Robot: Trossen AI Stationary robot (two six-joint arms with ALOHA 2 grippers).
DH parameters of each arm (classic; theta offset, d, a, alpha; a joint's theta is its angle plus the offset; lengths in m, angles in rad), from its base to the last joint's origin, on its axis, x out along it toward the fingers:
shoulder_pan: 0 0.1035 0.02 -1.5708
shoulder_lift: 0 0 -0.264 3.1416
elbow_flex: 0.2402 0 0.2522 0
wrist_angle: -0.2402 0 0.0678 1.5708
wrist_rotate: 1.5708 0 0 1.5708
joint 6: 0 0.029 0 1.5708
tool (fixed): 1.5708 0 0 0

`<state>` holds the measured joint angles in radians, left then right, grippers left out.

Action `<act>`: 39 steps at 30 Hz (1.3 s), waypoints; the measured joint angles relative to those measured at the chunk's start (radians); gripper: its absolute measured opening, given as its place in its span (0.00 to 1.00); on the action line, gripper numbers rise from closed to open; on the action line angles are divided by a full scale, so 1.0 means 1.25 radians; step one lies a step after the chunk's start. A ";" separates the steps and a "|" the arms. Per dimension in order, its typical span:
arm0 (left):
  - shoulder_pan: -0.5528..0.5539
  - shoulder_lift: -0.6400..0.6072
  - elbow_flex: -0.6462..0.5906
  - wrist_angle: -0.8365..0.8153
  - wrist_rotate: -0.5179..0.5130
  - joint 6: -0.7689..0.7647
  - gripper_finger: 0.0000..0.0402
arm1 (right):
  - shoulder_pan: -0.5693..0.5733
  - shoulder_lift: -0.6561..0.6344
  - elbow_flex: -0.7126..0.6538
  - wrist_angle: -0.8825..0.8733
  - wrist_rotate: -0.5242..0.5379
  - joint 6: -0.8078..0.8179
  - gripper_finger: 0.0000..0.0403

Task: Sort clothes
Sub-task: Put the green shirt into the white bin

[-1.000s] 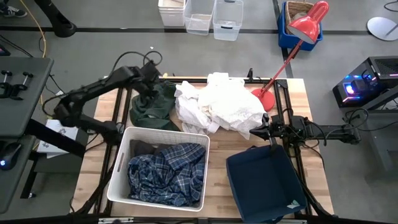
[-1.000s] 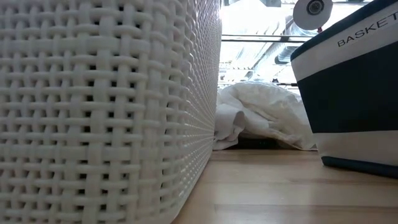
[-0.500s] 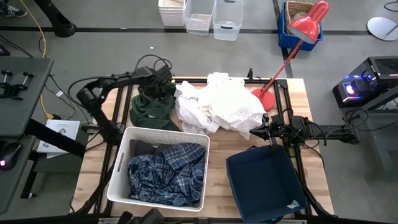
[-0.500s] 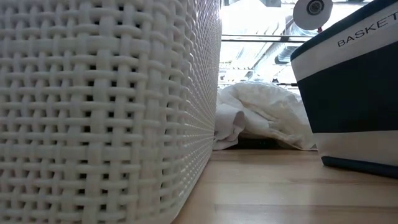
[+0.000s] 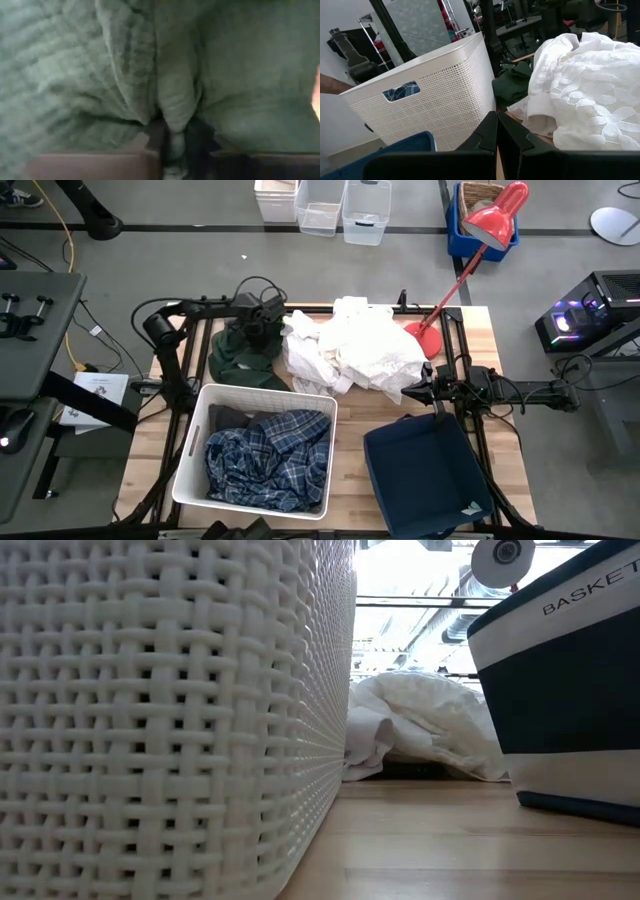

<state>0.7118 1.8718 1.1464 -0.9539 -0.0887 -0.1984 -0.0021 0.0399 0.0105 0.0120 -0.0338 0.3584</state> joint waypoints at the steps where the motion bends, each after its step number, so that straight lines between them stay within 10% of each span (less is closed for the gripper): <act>1: -0.003 -0.007 0.000 0.000 0.007 0.011 0.05 | 0.000 0.000 0.000 0.000 0.000 0.000 0.00; 22: -0.132 -0.782 0.016 0.171 0.013 -0.027 0.00 | 0.000 0.000 0.000 0.000 0.000 0.000 0.00; 30: -0.294 -0.859 0.112 0.413 0.108 -0.076 0.00 | 0.000 0.000 0.000 0.000 0.000 0.000 0.00; 39: -0.538 -0.846 0.131 0.988 0.415 -0.180 0.00 | 0.000 0.000 0.000 0.000 0.000 0.000 0.00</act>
<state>0.0391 0.8147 1.3098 0.2816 0.4300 -0.4231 -0.0019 0.0398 0.0105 0.0120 -0.0338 0.3586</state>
